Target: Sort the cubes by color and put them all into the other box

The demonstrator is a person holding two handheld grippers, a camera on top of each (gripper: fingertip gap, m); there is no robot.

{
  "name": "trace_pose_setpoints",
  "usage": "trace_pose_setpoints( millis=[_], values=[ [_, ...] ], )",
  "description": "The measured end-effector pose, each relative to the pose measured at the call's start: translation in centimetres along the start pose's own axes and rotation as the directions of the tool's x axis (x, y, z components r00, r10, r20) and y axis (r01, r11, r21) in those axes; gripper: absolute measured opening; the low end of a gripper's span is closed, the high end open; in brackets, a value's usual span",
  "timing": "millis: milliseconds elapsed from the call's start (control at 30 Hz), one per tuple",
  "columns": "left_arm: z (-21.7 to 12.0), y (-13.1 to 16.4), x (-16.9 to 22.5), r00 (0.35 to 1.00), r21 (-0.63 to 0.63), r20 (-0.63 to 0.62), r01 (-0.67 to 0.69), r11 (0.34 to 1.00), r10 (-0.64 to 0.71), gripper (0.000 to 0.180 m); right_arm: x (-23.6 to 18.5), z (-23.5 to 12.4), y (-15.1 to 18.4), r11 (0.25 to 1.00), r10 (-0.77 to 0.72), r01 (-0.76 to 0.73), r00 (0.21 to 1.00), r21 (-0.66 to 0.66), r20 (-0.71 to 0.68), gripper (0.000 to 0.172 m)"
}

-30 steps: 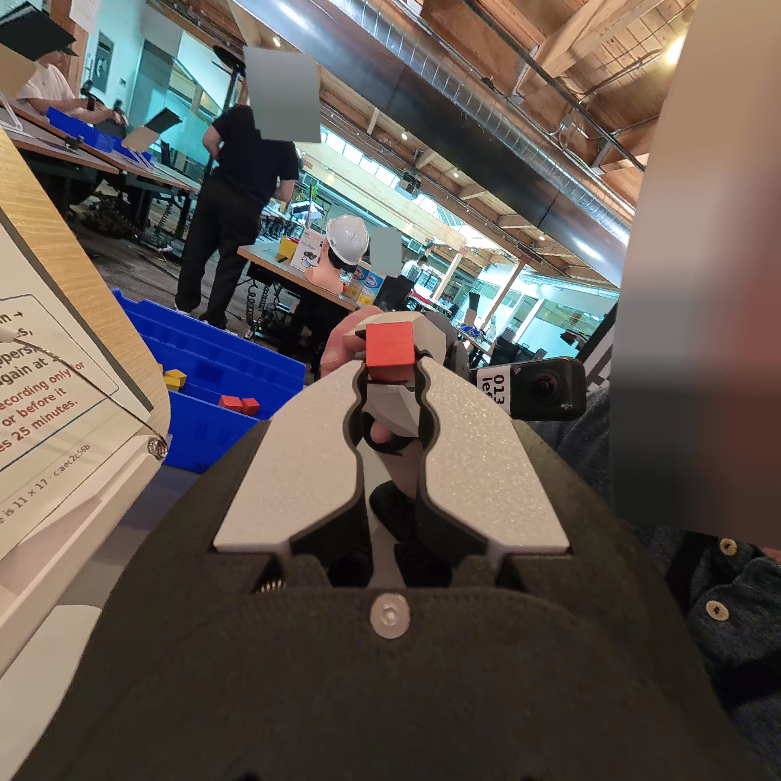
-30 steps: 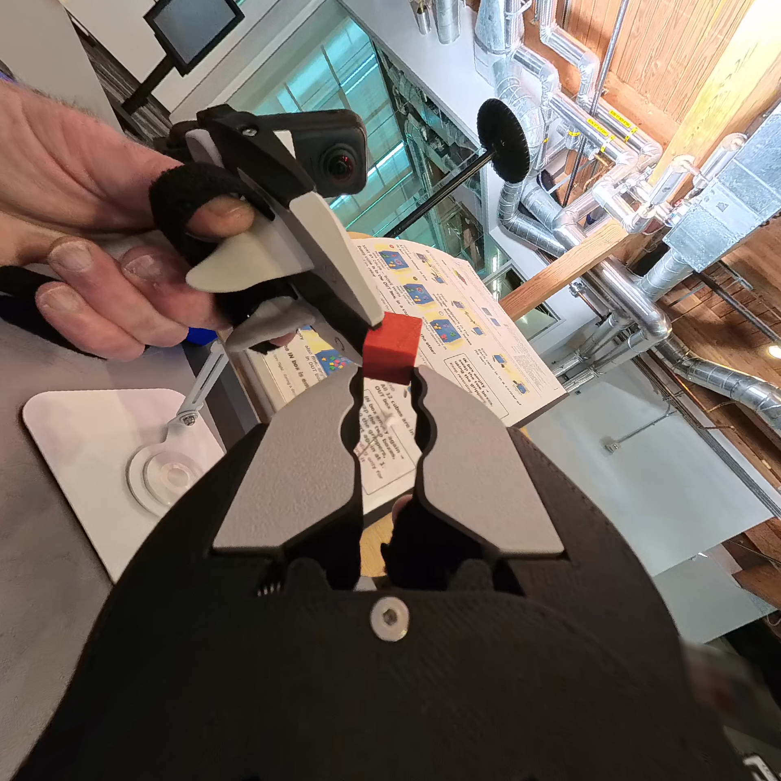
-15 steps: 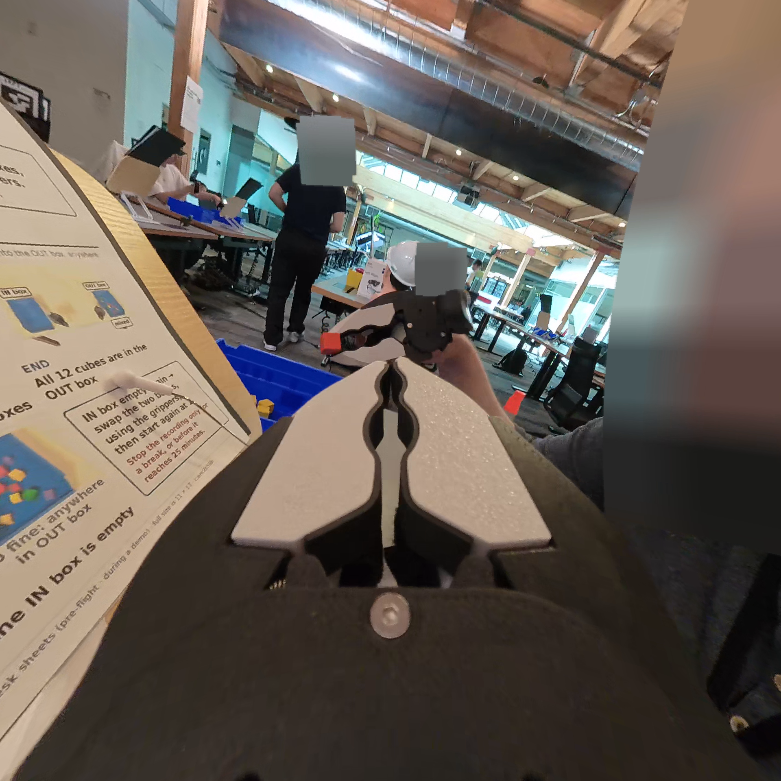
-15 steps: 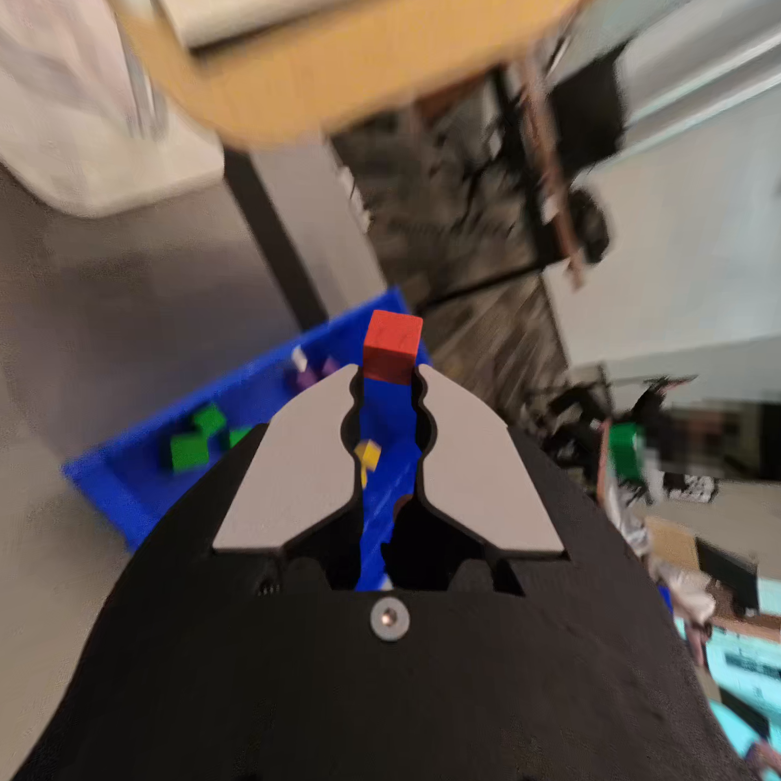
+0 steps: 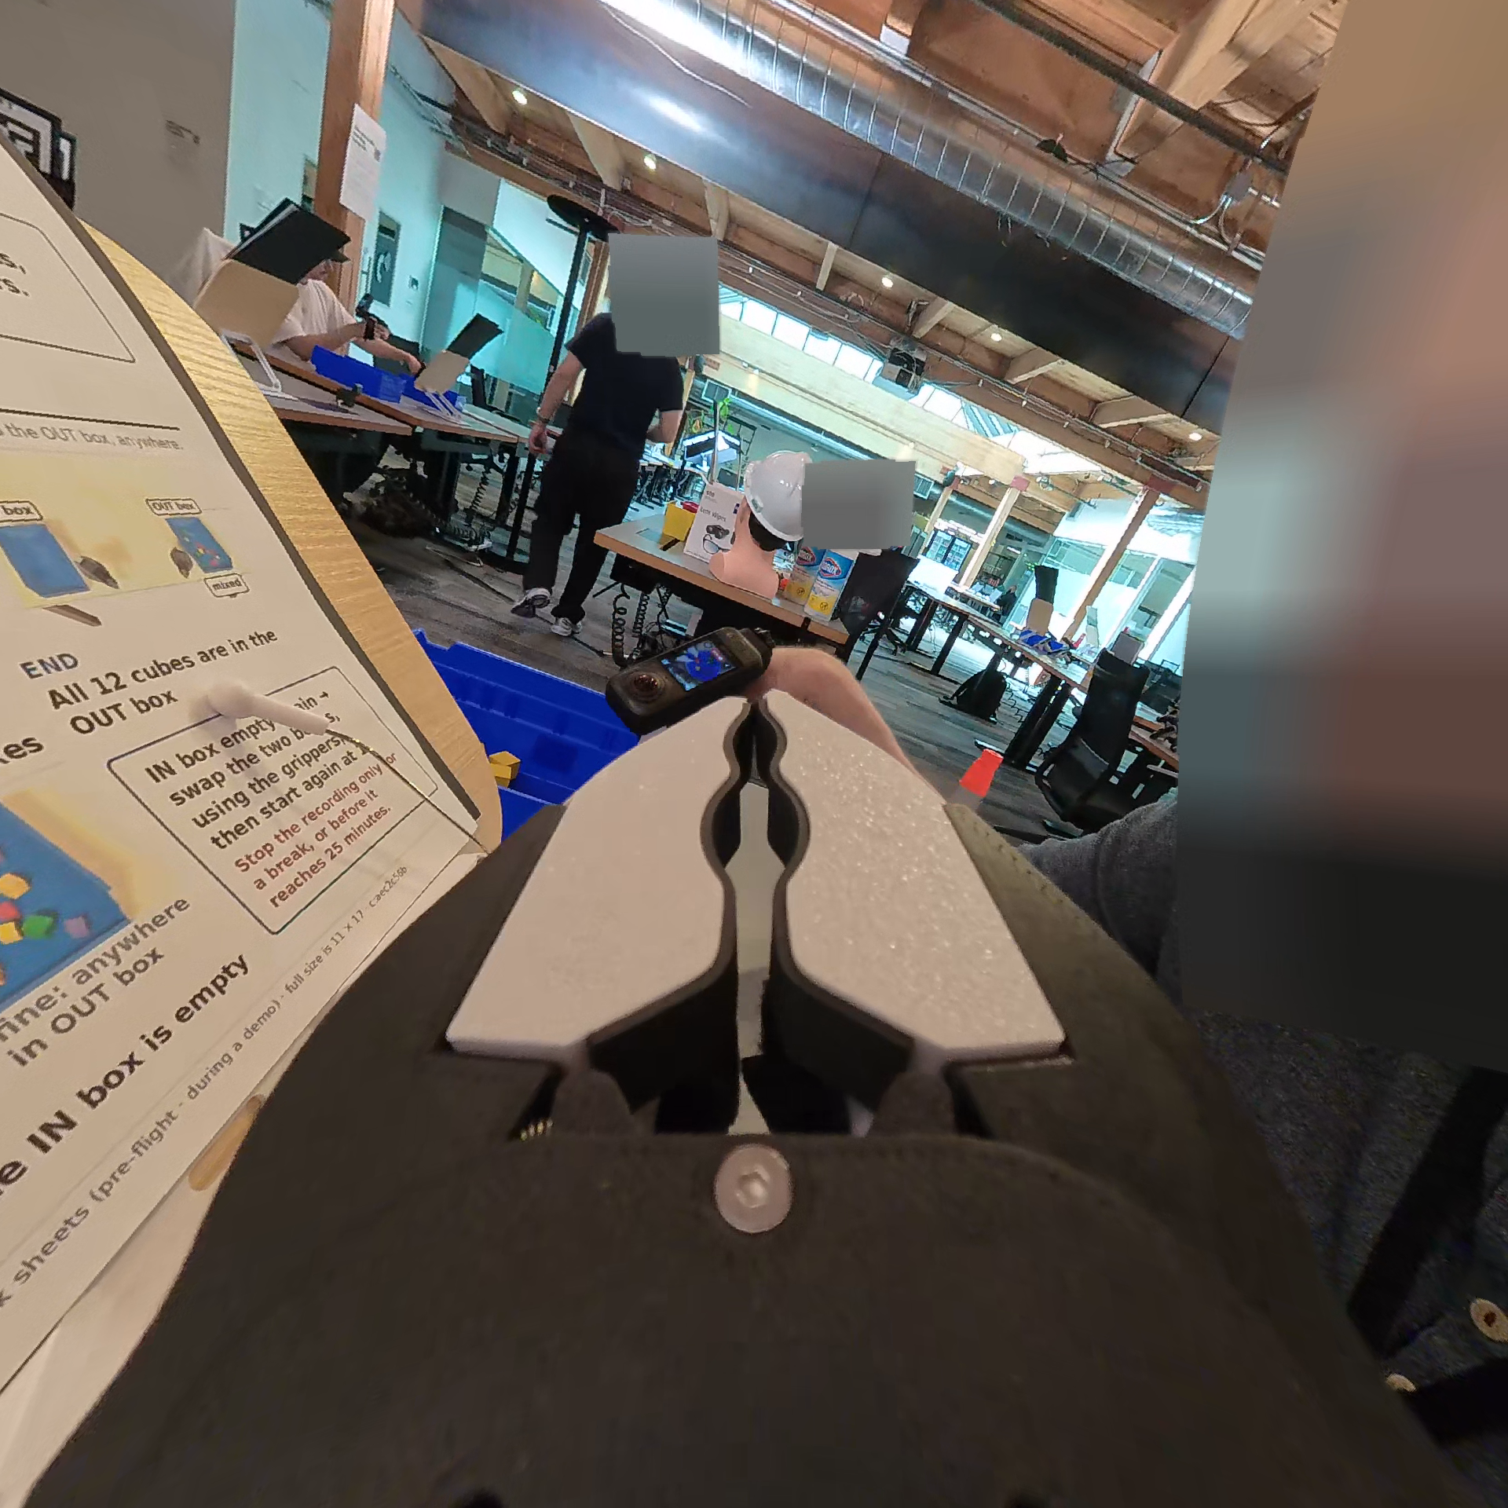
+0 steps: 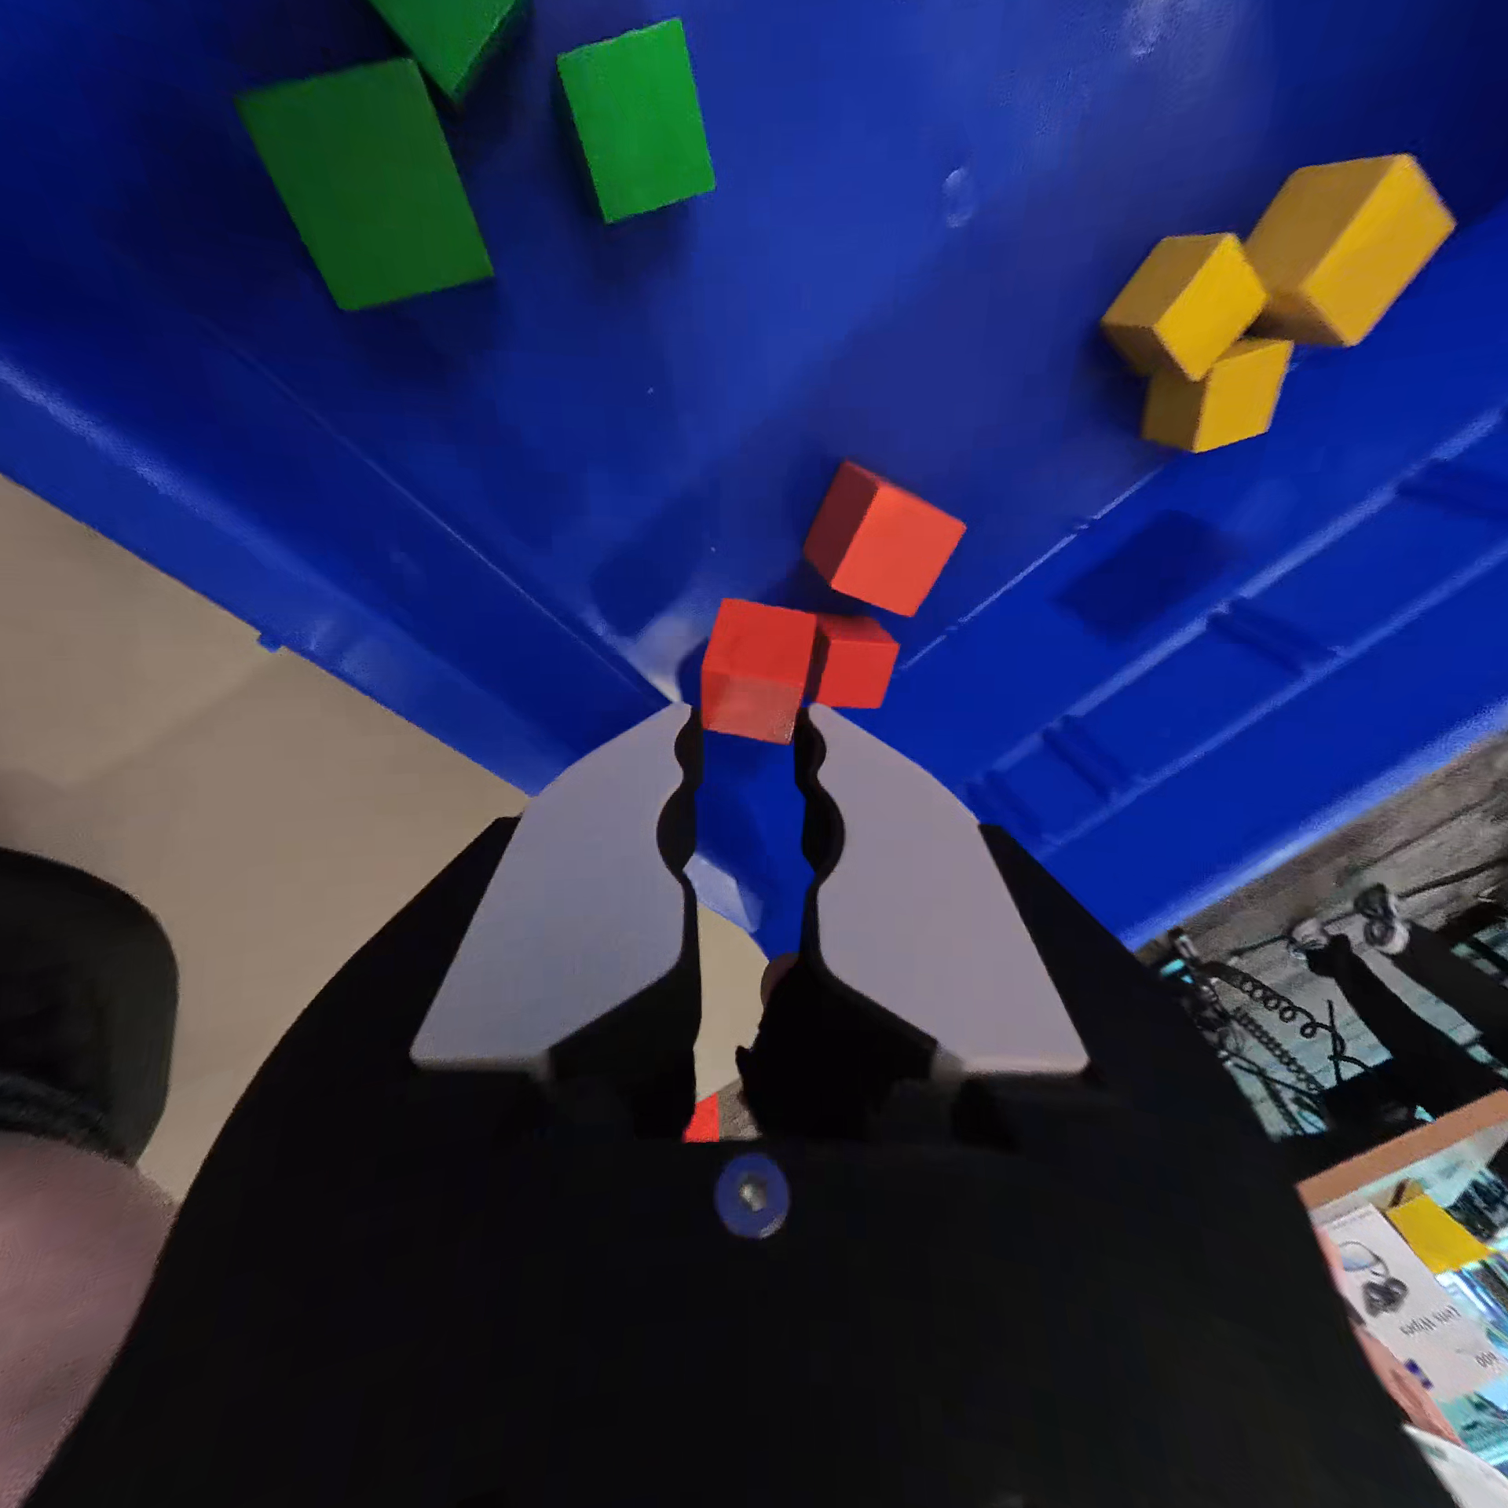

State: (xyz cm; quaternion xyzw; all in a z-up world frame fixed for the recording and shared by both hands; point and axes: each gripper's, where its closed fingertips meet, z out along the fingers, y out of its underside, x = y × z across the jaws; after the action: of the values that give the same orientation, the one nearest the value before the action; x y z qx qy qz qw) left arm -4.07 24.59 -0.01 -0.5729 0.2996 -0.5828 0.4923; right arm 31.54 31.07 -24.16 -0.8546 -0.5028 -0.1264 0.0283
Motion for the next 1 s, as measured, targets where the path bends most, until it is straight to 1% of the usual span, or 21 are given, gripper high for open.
trace_pose_setpoints(
  millis=[233, 400, 500, 600, 667, 700, 800, 900, 1000],
  values=[
    [0.1, 0.3, -0.1, 1.0, -0.016, 0.006, -0.004, 1.0, 0.004, 0.0, -0.1, 2.7, 0.1, 0.997, 0.006, -0.002, 0.999, -0.083, 0.045, 0.022],
    [0.3, 0.5, 0.0, 1.0, -0.026, 0.003, -0.008, 1.0, 0.008, 0.0, 0.4, 3.6, 0.2, 0.994, 0.03, -0.026, 0.999, -0.11, 0.037, 0.022],
    [0.4, 0.7, 0.0, 1.0, -0.034, 0.001, -0.006, 0.999, 0.006, 0.0, 0.9, 3.5, 0.2, 0.994, 0.028, -0.027, 1.0, -0.109, 0.01, 0.023],
    [0.4, 0.6, 0.0, 1.0, -0.034, 0.007, -0.016, 0.999, 0.016, 0.0, 0.8, 2.6, -0.1, 0.997, 0.032, -0.032, 0.999, -0.072, 0.004, 0.027],
    [0.3, 0.6, 0.0, 1.0, -0.036, 0.012, -0.023, 0.999, 0.024, 0.0, 1.1, 2.1, 0.1, 0.997, 0.029, -0.031, 0.999, -0.078, -0.02, 0.03],
    [0.3, 0.5, 0.0, 1.0, -0.034, 0.014, -0.027, 0.999, 0.027, 0.0, 1.3, 1.7, 0.1, 0.997, 0.03, -0.033, 0.999, -0.071, -0.037, 0.029],
    [0.1, 0.2, 0.0, 0.999, -0.033, 0.024, -0.045, 0.998, 0.046, 0.0, 2.8, -0.8, -0.7, 0.998, 0.055, -0.055, 0.986, 0.004, -0.159, 0.026],
    [-0.1, 0.0, 0.0, 0.998, -0.03, 0.035, -0.06, 0.998, 0.061, 0.0, 4.4, -4.6, -2.8, 0.988, 0.097, -0.055, 0.945, 0.142, -0.311, 0.022],
    [-0.2, -0.2, 0.1, 0.997, -0.023, 0.036, -0.062, 0.998, 0.063, 0.0, 4.9, -8.3, -5.0, 0.961, 0.142, -0.024, 0.898, 0.276, -0.416, 0.02]
  ],
)
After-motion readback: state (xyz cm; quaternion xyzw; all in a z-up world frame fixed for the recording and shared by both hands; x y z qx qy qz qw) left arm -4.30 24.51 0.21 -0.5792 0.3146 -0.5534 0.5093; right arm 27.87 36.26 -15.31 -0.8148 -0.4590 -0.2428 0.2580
